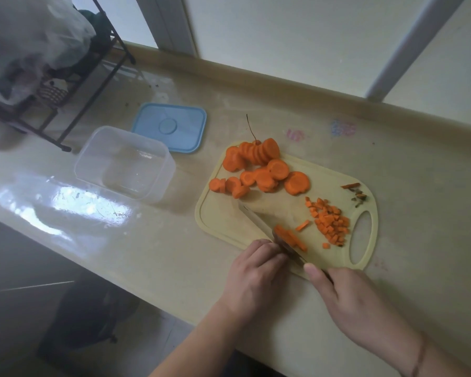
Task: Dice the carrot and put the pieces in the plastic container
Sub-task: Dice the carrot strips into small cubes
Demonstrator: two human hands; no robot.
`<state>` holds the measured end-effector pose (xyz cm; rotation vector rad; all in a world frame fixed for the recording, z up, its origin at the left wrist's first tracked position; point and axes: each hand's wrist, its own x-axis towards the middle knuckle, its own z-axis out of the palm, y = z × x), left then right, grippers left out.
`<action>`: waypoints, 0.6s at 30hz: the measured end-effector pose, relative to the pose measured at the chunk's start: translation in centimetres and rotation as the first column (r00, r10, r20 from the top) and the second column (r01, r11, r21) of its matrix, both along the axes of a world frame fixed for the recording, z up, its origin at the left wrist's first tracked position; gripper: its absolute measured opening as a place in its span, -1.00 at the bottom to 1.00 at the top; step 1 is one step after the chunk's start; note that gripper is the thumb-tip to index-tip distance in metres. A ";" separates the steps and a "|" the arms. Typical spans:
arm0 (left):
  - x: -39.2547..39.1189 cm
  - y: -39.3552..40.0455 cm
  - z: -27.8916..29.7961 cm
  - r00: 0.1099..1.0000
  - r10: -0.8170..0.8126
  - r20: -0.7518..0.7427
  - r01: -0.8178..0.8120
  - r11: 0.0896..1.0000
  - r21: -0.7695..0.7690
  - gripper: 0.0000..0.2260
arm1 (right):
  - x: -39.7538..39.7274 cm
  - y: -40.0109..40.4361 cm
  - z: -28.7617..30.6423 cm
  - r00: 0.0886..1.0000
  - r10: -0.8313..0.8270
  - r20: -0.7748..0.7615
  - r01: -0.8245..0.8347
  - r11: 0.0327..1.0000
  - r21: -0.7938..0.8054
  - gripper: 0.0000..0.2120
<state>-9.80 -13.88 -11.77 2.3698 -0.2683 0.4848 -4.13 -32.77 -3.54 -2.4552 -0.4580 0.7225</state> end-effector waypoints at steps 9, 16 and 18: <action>-1.2 0.2 0.6 1.000 0.008 0.028 -0.007 0.999 -0.037 -0.90 | -1.2 -1.5 0.6 0.999 -0.038 0.026 0.038 0.999 0.006 -0.19; -1.6 1.7 8.3 0.968 0.137 0.210 -0.107 0.983 -0.149 -0.95 | -2.2 -1.4 3.0 0.992 0.100 0.073 -0.089 0.986 -0.142 -0.36; -0.1 2.5 10.3 0.996 0.079 0.040 -0.076 0.994 -0.082 -0.98 | -2.5 -1.4 3.3 0.975 0.184 0.128 -0.152 0.962 -0.225 -0.35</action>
